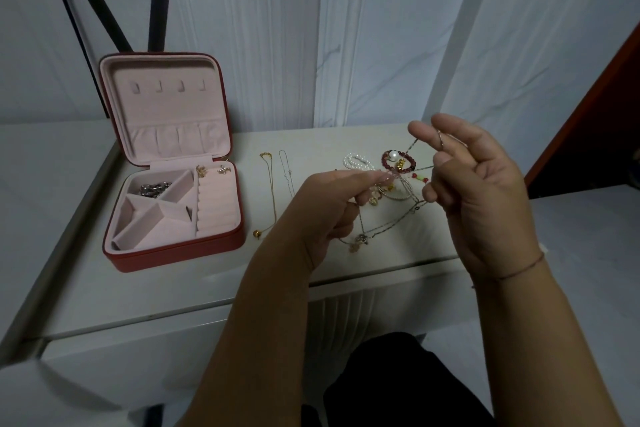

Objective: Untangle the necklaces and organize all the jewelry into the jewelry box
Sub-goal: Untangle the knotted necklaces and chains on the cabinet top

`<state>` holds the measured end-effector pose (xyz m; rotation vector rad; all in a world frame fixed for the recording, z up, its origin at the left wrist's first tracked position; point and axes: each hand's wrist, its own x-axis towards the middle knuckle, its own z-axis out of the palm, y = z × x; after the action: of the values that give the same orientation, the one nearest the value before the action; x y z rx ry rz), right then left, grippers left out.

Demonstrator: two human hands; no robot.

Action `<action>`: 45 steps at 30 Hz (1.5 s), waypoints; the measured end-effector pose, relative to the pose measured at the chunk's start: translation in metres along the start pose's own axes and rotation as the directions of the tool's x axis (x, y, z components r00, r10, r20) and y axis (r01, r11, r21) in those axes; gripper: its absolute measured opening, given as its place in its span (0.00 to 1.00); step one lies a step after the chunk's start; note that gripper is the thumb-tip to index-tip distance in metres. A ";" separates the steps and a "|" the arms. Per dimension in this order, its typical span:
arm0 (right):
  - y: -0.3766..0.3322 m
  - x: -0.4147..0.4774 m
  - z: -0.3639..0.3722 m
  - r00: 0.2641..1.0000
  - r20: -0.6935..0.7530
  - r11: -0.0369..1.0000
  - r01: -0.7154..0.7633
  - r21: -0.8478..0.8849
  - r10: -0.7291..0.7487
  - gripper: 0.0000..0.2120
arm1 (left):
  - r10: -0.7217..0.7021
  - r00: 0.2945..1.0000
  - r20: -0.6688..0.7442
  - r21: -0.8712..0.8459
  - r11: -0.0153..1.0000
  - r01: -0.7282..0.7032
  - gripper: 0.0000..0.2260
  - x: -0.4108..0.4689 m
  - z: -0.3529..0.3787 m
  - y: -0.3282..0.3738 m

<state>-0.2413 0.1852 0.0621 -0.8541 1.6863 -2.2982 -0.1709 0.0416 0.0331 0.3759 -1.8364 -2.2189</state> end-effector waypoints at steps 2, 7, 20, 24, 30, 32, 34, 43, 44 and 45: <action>-0.001 0.000 0.000 1.000 0.007 1.000 0.004 0.012 -0.004 0.15 | 0.019 1.000 -0.018 0.058 0.998 -0.018 0.13 -0.001 -0.001 -0.001; -0.002 -0.002 0.002 0.999 0.039 1.000 0.014 0.015 -0.014 0.15 | 0.100 0.987 -0.124 0.069 0.993 -0.092 0.10 0.000 0.001 0.000; 0.005 0.001 0.002 1.000 -0.022 0.997 -0.020 0.079 0.022 0.14 | 0.148 0.962 -0.228 -0.016 0.988 -0.156 0.08 0.000 0.005 0.002; 0.008 0.002 0.003 0.998 -0.054 0.991 -0.038 0.127 0.045 0.11 | 0.142 0.976 -0.167 -0.150 0.974 -0.168 0.09 -0.004 0.005 0.008; 0.011 0.003 0.002 0.986 -0.122 0.984 -0.093 0.155 0.112 0.10 | 0.120 0.986 -0.117 -0.284 0.947 -0.149 0.09 -0.004 0.002 0.012; 0.012 0.003 0.003 0.979 -0.144 0.979 -0.119 0.163 0.143 0.09 | 0.121 0.987 -0.106 -0.297 0.943 -0.148 0.09 -0.004 0.002 0.012; 0.012 0.003 0.003 0.975 -0.156 0.979 -0.137 0.150 0.160 0.08 | 0.117 0.990 -0.079 -0.342 0.930 -0.137 0.09 -0.004 0.002 0.012; 0.018 0.006 0.006 0.954 -0.131 0.952 -0.243 0.184 0.269 0.09 | 0.105 0.994 -0.005 -0.488 0.868 -0.094 0.10 -0.003 -0.002 0.013; 0.017 0.006 0.006 0.951 -0.137 0.949 -0.249 0.193 0.278 0.09 | 0.107 0.994 -0.006 -0.478 0.873 -0.096 0.09 -0.003 -0.002 0.013; 0.017 0.006 0.006 0.947 -0.143 0.945 -0.256 0.203 0.287 0.08 | 0.110 0.994 -0.007 -0.464 0.880 -0.101 0.08 -0.004 -0.001 0.013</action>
<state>-0.2460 0.1712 0.0494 -0.3686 1.5136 -2.3376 -0.1669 0.0392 0.0458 0.1553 -1.2313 -2.4860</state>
